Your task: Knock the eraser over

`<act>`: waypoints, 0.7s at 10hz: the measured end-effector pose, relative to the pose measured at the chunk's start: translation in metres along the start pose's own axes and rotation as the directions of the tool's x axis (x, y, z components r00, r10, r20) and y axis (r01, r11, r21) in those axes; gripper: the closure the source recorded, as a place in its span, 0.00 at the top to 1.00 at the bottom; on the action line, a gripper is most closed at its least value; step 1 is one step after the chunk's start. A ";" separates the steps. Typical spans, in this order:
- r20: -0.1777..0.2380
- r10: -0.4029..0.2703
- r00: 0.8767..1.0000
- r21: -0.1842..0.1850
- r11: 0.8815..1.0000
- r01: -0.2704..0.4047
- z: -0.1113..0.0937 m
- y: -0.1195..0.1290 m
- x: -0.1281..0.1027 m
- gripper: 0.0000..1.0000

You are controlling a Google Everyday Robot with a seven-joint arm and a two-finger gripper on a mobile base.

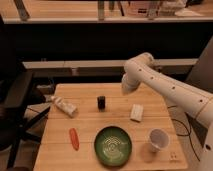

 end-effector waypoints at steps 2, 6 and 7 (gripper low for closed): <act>0.005 -0.015 1.000 0.000 1.000 0.015 0.007 -0.006 -0.013 0.00; 0.015 -0.081 0.997 0.004 0.997 0.081 0.017 -0.015 -0.036 0.00; 0.020 -0.100 0.995 0.006 0.995 0.100 0.022 -0.020 -0.051 0.00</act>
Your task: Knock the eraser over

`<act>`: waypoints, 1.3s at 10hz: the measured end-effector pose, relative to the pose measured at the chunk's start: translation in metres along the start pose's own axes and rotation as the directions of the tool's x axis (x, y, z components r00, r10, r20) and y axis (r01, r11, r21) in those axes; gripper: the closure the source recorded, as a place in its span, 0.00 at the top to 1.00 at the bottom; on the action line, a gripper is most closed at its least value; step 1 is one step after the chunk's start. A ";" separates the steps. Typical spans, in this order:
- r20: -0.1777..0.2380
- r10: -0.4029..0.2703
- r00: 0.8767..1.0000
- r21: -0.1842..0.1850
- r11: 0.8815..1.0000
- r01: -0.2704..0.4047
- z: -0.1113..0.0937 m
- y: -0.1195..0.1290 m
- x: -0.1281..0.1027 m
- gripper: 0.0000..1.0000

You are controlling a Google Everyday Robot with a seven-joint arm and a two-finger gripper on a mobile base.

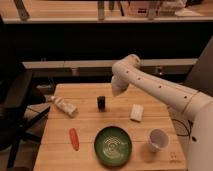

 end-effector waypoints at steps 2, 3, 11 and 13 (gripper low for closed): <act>0.007 -0.045 0.999 0.003 0.999 0.045 0.009 -0.009 -0.019 0.00; 0.010 -0.061 0.998 0.004 0.998 0.061 0.010 -0.010 -0.022 0.00; 0.051 -0.143 0.988 0.006 0.990 0.142 0.023 -0.017 -0.052 0.00; 0.054 -0.145 0.988 0.006 0.989 0.145 0.023 -0.017 -0.053 0.00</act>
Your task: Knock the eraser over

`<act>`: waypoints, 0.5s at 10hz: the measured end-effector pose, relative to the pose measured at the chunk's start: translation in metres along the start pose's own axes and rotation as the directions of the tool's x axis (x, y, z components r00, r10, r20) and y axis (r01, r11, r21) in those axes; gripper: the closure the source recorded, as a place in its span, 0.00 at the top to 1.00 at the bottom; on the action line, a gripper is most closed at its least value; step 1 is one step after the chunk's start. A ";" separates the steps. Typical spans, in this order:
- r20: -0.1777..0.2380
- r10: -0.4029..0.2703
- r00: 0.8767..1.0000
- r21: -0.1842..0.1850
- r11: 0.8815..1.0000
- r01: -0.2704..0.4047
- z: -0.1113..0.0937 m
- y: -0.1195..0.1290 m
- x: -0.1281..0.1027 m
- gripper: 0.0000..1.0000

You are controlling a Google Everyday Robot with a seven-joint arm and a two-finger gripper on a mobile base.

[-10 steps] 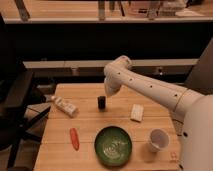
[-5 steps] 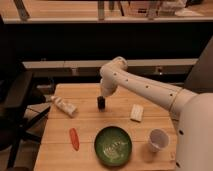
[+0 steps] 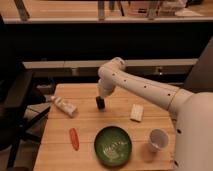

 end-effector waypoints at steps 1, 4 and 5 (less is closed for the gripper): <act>0.000 -0.001 1.000 0.000 1.000 0.001 -0.001 0.000 0.000 0.00; 0.012 -0.015 1.000 0.000 1.000 0.015 0.003 -0.004 -0.007 0.00; 0.013 -0.018 1.000 0.000 1.000 0.018 0.001 -0.005 -0.009 0.00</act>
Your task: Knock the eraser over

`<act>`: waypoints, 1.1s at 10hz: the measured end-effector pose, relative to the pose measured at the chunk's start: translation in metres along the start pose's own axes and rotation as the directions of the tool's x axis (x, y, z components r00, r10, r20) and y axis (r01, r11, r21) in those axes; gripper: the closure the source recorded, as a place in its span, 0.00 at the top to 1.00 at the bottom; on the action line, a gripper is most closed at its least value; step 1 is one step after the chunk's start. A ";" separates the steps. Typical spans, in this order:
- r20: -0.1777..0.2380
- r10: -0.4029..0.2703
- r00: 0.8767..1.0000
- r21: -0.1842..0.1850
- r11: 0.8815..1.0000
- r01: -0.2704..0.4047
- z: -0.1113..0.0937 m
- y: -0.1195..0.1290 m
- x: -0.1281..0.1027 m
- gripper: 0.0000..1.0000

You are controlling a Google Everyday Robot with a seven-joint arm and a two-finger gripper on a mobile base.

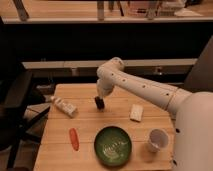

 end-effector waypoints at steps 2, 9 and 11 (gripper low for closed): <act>-0.003 0.004 1.000 -0.008 1.000 -0.004 -0.003 0.005 0.004 0.00; 0.013 -0.011 1.000 -0.005 1.000 0.011 -0.001 -0.001 -0.004 0.00; 0.026 -0.027 0.999 0.001 1.000 0.027 0.002 -0.004 -0.009 0.00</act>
